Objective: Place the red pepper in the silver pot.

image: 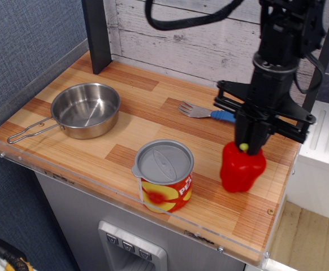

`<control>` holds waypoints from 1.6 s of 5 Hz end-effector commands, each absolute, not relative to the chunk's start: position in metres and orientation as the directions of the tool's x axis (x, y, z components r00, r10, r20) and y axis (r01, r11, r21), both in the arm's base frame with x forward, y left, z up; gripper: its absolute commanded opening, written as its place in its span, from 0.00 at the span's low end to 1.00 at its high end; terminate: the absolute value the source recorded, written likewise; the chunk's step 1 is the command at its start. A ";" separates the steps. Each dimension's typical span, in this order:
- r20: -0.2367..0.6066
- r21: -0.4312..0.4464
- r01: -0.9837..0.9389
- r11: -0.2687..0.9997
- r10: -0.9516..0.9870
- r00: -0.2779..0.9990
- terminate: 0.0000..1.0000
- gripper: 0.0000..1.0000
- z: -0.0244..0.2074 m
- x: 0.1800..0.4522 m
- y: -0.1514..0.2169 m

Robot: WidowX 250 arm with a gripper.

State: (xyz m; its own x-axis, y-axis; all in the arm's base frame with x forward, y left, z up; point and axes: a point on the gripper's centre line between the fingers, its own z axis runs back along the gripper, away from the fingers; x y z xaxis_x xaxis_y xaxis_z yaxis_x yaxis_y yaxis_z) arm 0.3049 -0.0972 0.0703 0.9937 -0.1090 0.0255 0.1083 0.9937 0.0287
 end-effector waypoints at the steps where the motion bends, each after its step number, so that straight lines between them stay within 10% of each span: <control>1: 0.137 0.046 -0.040 0.998 0.033 0.990 0.00 0.00 0.115 0.294 -0.068; 8: 0.192 -0.006 -0.608 0.794 0.598 0.778 0.00 0.00 0.128 0.283 0.141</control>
